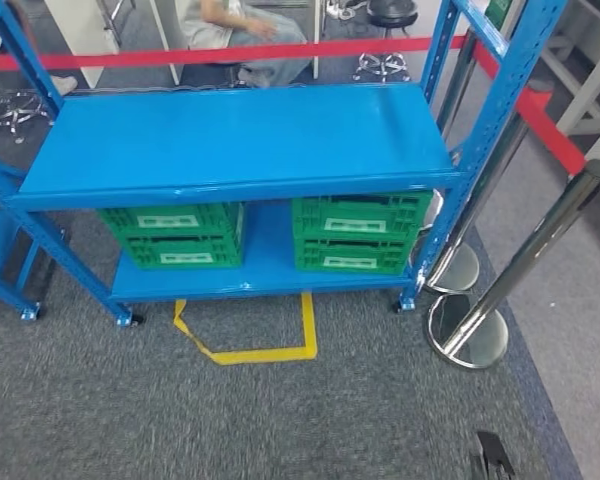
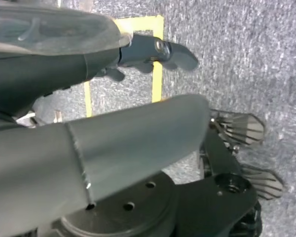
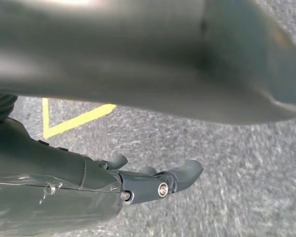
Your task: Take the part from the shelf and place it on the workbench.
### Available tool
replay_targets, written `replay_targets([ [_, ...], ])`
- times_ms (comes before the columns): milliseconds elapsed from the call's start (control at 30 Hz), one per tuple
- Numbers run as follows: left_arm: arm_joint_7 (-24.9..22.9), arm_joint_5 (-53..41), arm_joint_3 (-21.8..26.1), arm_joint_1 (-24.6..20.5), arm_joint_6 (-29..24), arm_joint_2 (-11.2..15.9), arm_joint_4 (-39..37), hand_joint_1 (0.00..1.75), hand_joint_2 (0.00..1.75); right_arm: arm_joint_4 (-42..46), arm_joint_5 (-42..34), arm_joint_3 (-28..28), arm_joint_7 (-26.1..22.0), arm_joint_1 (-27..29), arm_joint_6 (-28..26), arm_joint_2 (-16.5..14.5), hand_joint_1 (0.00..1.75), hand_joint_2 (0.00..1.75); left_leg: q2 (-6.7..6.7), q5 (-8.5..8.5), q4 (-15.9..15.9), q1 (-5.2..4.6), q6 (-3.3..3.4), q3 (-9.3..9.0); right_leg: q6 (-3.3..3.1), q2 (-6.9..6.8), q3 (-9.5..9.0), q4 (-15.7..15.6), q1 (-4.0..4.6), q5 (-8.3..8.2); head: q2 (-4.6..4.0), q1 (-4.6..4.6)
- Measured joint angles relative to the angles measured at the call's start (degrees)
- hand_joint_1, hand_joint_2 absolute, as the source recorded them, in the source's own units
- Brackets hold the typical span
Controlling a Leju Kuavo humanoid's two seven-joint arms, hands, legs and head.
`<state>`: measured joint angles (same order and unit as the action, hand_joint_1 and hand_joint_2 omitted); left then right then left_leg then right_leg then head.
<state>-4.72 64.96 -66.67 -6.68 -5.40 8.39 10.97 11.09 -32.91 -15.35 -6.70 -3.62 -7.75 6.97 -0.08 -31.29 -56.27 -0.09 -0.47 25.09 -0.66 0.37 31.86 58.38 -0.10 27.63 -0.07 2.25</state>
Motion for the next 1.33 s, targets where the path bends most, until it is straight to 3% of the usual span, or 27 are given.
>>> replay_targets([
  [67,0.0,0.0,0.0,-0.1,0.0,0.0,0.0,0.00,0.00,0.0,0.0,0.0,-0.1,-0.2,0.0,0.0,0.00,0.00,-0.02,-0.63,-3.5,0.05,-0.50,1.53,-0.54,0.10,-1.47,-1.0,-0.31,0.17,0.00,-0.36],
  [167,0.0,0.0,0.0,-0.3,0.0,-0.1,0.0,0.00,0.00,0.0,0.0,0.0,-0.1,-0.3,0.0,0.0,0.00,0.00,-0.05,-4.36,-13.1,0.45,-1.30,8.65,-0.95,0.11,-2.60,-1.7,-0.51,0.88,0.00,-1.28],
  [200,0.0,0.0,0.0,-0.2,0.0,-0.1,0.0,0.00,0.00,0.0,0.0,0.0,-0.1,-0.3,0.0,0.0,0.00,0.00,-0.04,-4.91,-15.0,0.62,-1.52,10.75,-0.95,0.16,-3.00,-1.7,-0.58,1.24,0.00,-1.48],
  [233,0.0,0.1,0.0,-0.1,0.0,-0.1,0.0,0.00,0.00,0.0,0.0,0.0,-0.1,-0.3,0.0,0.0,0.00,0.00,-0.04,-4.36,-15.0,0.76,-1.69,12.02,-0.87,0.25,-3.55,-1.7,-0.69,1.68,0.00,-1.62],
  [267,0.0,0.1,0.0,0.0,0.0,-0.1,0.0,0.00,0.00,0.0,0.0,0.0,-0.1,-0.2,0.0,0.0,0.00,0.00,-0.03,-2.53,-13.1,0.87,-1.82,12.32,-0.73,0.35,-4.21,-1.7,-0.84,2.15,0.00,-1.81],
  [333,0.0,0.2,0.0,0.2,0.0,0.0,0.0,0.00,0.00,0.0,0.0,0.0,0.0,-0.2,0.0,0.0,0.00,0.00,0.02,3.68,-6.1,1.02,-1.87,11.37,-0.26,0.45,-5.47,-1.7,-1.10,3.28,0.00,-2.27],
  [400,0.0,0.3,0.0,0.2,0.0,0.1,0.0,0.00,0.00,-0.1,0.0,0.0,0.0,-0.3,0.0,0.0,0.00,0.00,0.24,6.04,-1.9,0.91,-1.41,10.81,0.44,0.54,-5.97,-1.6,-1.05,4.31,-0.01,-2.88],
  [467,0.0,0.3,0.0,0.2,0.0,0.2,0.0,0.00,0.00,-0.1,0.0,-0.1,0.0,-0.4,0.0,0.0,0.00,0.00,0.36,5.52,-1.8,0.73,-0.54,10.72,1.24,0.52,-6.22,-1.9,-0.87,5.09,-0.01,-2.93],
  [500,-0.1,0.3,0.0,0.2,0.0,0.2,0.0,0.00,0.00,-0.1,0.0,-0.1,0.0,-0.4,0.0,-0.1,0.00,0.00,0.36,6.26,-1.5,0.84,-0.11,10.35,1.60,0.44,-6.42,-2.0,-0.90,5.51,-0.01,-2.79],
  [567,-0.1,0.3,0.0,0.2,0.0,0.2,0.0,0.00,0.00,-0.1,0.0,-0.1,0.0,-0.5,0.0,-0.1,0.00,0.00,0.43,6.20,-0.8,1.08,0.54,9.43,2.07,0.26,-6.32,-0.3,-0.92,6.99,-0.01,-2.27],
  [600,0.0,0.3,0.0,0.2,0.0,0.2,0.0,0.00,0.00,-0.1,0.0,-0.1,0.0,-0.5,0.0,-0.1,0.00,0.00,0.48,6.04,-0.5,1.13,0.86,8.97,2.24,0.19,-5.07,2.5,-0.98,8.43,-0.01,-1.92],
  [667,0.0,0.3,0.0,0.1,0.0,0.2,0.0,0.00,0.00,-0.1,0.0,-0.2,0.0,-0.4,0.0,-0.1,0.00,0.00,0.51,5.48,-0.4,0.99,1.38,8.27,2.47,0.11,-0.72,10.3,-0.98,11.41,0.00,-1.13],
  [700,0.0,0.3,0.0,0.0,0.0,0.3,0.0,0.00,0.00,-0.1,0.0,-0.2,0.0,-0.4,0.1,-0.1,0.00,0.00,0.49,5.16,-0.4,0.93,1.51,7.90,2.55,0.11,1.28,13.2,-1.01,11.93,0.00,-0.85],
  [733,0.0,0.3,0.0,0.0,0.0,0.3,0.0,0.00,0.00,-0.1,0.0,-0.2,0.0,-0.4,0.1,-0.1,0.00,0.00,0.43,4.81,-0.4,0.90,1.53,7.45,2.59,0.11,2.42,14.2,-1.03,11.21,0.00,-0.63],
  [767,0.0,0.3,0.0,0.1,0.0,0.2,0.0,0.00,0.00,-0.1,0.0,-0.3,0.1,-0.3,0.1,-0.1,0.00,0.00,0.35,4.44,-0.4,0.90,1.47,6.91,2.59,0.10,2.57,13.0,-1.04,9.26,0.00,-0.42],
  [833,-0.1,0.3,0.0,0.2,0.0,0.2,0.0,0.00,0.00,-0.1,0.0,-0.3,0.1,-0.3,0.0,-0.1,0.00,0.00,0.19,3.71,-0.4,0.94,1.12,5.84,2.46,0.07,0.83,6.4,-1.02,3.99,0.00,0.14],
  [900,-0.1,0.3,0.0,0.1,0.0,0.2,0.0,0.00,0.00,-0.2,0.0,-0.4,0.2,-0.3,0.1,-0.1,0.00,0.00,0.05,3.29,-0.4,0.78,0.52,5.38,2.09,0.07,-0.88,1.1,-0.80,1.25,0.00,0.52],
  [967,-0.1,0.3,0.0,-0.1,-0.1,0.3,0.0,0.00,0.00,-0.2,0.1,-0.4,0.2,-0.3,0.1,-0.1,0.00,0.00,-0.04,3.26,-0.4,0.48,0.36,5.40,1.78,0.13,-1.43,-0.4,-0.80,0.97,0.00,0.27],
  [1067,-0.2,0.4,0.0,-0.1,-0.1,0.4,0.0,0.00,0.00,-0.2,0.2,-0.5,0.2,-0.3,0.1,-0.2,0.00,0.00,-0.06,3.64,0.3,0.39,0.94,5.15,1.69,0.20,-1.58,-0.8,-0.86,0.83,0.00,-0.46],
  [1333,-0.2,0.6,0.0,-0.1,-0.1,0.5,0.0,0.00,0.00,-0.2,0.4,-0.8,0.2,-0.4,0.5,-0.2,0.00,0.00,-0.08,4.02,1.6,0.40,0.24,4.54,1.06,0.18,-1.62,-0.9,-0.83,0.98,0.00,-2.03],
])
